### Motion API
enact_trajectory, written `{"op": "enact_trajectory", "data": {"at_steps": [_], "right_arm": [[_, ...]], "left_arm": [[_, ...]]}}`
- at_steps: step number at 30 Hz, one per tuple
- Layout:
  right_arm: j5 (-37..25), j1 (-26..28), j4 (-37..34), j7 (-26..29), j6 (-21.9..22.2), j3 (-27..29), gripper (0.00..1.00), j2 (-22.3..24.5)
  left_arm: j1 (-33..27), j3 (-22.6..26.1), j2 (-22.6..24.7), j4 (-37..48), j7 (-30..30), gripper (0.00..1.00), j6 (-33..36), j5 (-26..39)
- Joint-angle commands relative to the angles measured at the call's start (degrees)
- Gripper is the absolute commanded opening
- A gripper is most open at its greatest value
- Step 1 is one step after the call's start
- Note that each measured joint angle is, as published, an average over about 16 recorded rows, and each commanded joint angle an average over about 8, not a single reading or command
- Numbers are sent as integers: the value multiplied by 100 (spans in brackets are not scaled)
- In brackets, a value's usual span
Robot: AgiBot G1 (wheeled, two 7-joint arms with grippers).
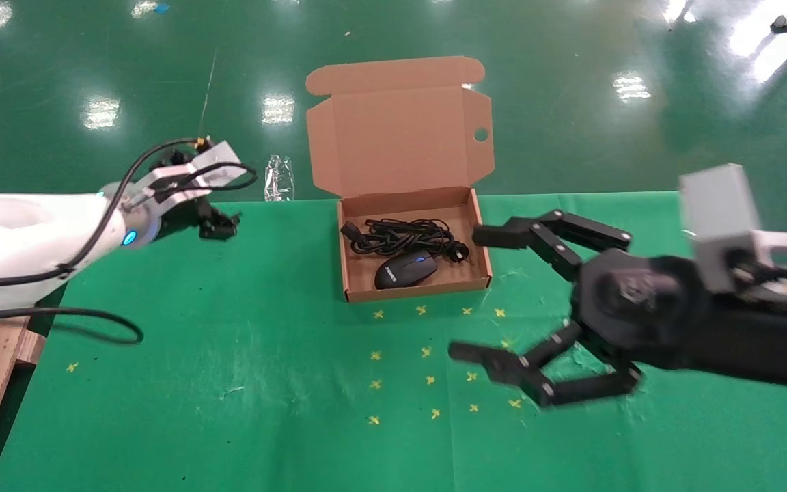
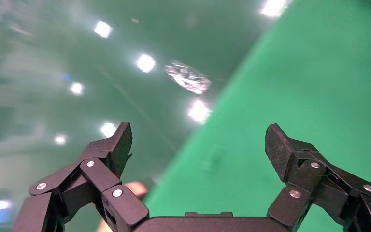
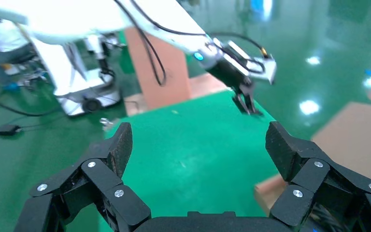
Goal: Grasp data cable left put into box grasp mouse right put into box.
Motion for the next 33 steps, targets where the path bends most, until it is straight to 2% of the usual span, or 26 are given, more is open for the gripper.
{"op": "enact_trajectory", "data": {"at_steps": [1, 7, 33], "right_arm": [[241, -81, 102, -50, -156, 79, 100, 136], [596, -199, 250, -126, -386, 194, 100, 336], [612, -198, 251, -134, -390, 185, 100, 345]], "left_arm": [[64, -87, -95, -40, 162, 100, 144, -387], [255, -349, -379, -161, 650, 100, 577, -1552], [1082, -1479, -1607, -682, 2753, 100, 2446, -6576]]}}
